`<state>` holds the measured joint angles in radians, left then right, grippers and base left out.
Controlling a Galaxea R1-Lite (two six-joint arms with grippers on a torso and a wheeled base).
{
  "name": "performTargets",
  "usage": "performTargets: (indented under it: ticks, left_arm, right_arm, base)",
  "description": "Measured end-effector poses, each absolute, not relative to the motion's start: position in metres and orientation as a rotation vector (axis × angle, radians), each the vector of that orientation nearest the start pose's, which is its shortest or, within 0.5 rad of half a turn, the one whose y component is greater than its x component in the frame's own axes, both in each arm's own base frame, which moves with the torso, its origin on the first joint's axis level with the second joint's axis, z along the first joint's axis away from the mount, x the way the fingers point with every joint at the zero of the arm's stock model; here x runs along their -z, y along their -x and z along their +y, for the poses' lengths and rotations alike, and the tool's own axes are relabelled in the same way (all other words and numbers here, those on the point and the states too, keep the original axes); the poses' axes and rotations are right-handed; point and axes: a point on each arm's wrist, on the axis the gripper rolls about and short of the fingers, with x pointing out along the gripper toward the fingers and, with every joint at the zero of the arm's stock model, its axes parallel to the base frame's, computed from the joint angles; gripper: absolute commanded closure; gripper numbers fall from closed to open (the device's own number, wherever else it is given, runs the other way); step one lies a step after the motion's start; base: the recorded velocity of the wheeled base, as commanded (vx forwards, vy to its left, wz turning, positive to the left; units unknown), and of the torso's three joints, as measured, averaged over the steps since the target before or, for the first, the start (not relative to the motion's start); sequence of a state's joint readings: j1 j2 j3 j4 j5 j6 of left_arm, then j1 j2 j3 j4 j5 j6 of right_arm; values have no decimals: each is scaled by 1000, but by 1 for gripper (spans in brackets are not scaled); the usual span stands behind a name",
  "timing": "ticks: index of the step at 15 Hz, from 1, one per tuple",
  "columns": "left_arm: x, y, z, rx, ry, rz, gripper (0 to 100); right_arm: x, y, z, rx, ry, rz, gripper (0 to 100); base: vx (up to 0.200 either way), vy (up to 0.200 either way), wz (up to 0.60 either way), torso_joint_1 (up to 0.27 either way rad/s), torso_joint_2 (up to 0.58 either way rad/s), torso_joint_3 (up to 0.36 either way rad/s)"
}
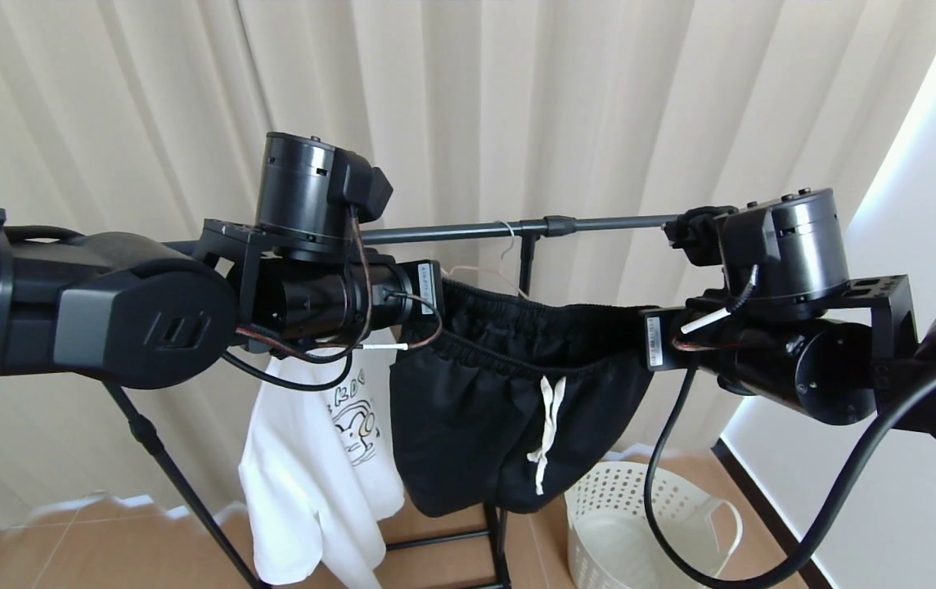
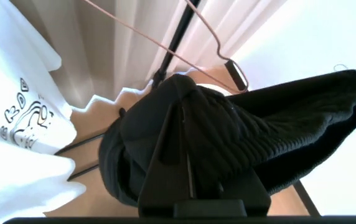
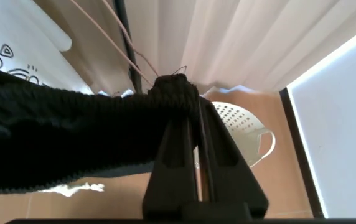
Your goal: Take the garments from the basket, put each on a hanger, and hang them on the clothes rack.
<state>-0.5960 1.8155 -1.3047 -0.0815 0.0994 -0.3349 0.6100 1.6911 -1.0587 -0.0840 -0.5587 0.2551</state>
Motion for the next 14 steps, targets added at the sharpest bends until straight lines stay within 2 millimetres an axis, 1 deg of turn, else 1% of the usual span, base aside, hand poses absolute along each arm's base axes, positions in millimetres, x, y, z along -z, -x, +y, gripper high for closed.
performTargets:
  ticks: [4,7,10,12,14]
  left_arm:
    - [-233,-295,-199,385,180,463,100]
    - [-233,-293,-203,390,187,461,100]
    - [-238,-294,-204,364,200,405,100]
    - [-240,-293,-207,354,202,387,100]
    - [-238,-290,-211,358,196,390,100]
  right_arm:
    - [-193,-247,159,-29,150,500,0]
    - [-186,-230,150,-173,230,545,0]
    - [-178,-210,139,-340,309,577,0]
    - [-176,-201,136,-456,295,590,0]
    - [-177,-196,135,-551,267,596,0]
  base:
    - [0,0,0,0,0,0]
    - [0,0,0,0,0,0]
    - [0,0,0,0,0,0]
    - [0,0,0,0,0,0]
    - [0,0,0,0,0,0]
